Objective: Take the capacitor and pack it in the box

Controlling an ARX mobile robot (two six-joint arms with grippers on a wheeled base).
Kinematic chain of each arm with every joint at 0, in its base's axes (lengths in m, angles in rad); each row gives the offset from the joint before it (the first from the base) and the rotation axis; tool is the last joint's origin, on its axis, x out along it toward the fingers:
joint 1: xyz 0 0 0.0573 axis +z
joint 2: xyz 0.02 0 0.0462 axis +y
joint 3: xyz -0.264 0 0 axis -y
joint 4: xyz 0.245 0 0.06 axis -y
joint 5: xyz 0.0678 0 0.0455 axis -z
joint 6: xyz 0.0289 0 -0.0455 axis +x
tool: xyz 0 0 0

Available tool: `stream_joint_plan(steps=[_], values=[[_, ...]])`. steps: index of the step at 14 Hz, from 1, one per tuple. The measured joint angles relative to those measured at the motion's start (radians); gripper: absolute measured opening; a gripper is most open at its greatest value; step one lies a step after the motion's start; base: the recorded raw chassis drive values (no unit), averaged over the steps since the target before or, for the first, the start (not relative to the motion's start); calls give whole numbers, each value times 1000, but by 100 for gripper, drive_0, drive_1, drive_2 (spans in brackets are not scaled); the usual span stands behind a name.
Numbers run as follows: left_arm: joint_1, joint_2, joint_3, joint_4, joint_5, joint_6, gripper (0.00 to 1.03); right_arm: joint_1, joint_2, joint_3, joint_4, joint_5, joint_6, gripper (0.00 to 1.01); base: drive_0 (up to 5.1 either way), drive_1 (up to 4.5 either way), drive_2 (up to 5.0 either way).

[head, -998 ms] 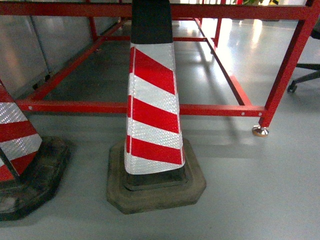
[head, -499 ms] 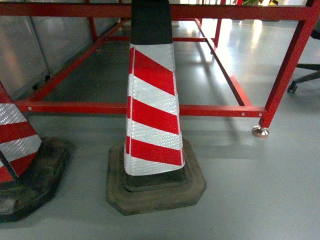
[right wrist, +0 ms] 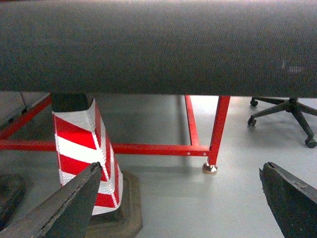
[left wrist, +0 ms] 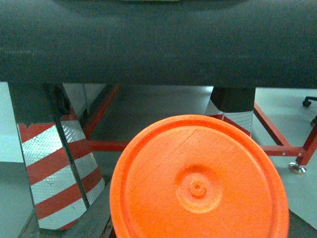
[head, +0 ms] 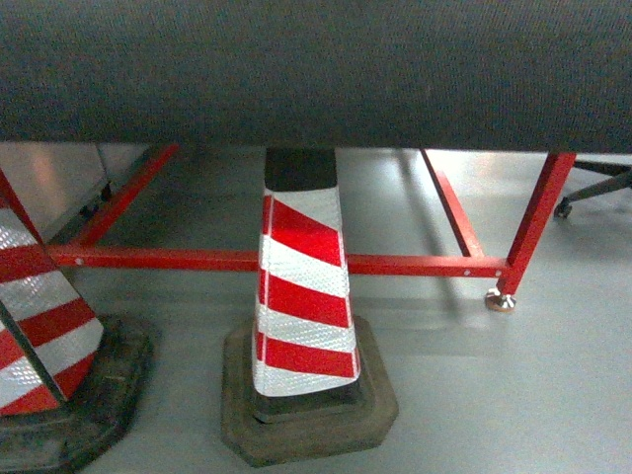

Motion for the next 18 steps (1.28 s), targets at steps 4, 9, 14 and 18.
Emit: stream_joint_plan(steps=[4,9,14,18], values=[[0,0,0,0,2,0,44,0,0,0,2,1,0,98,0,0,0],[0,0,0,0,2,0,44,0,0,0,1,2,2,98,0,0,0],[0,0,0,0,0,-2,44,0,0,0,1,0,-1,98,0,0,0],[0,0,0,5,1,0,44,0,0,0,6,0,0,98,0,0,0]])
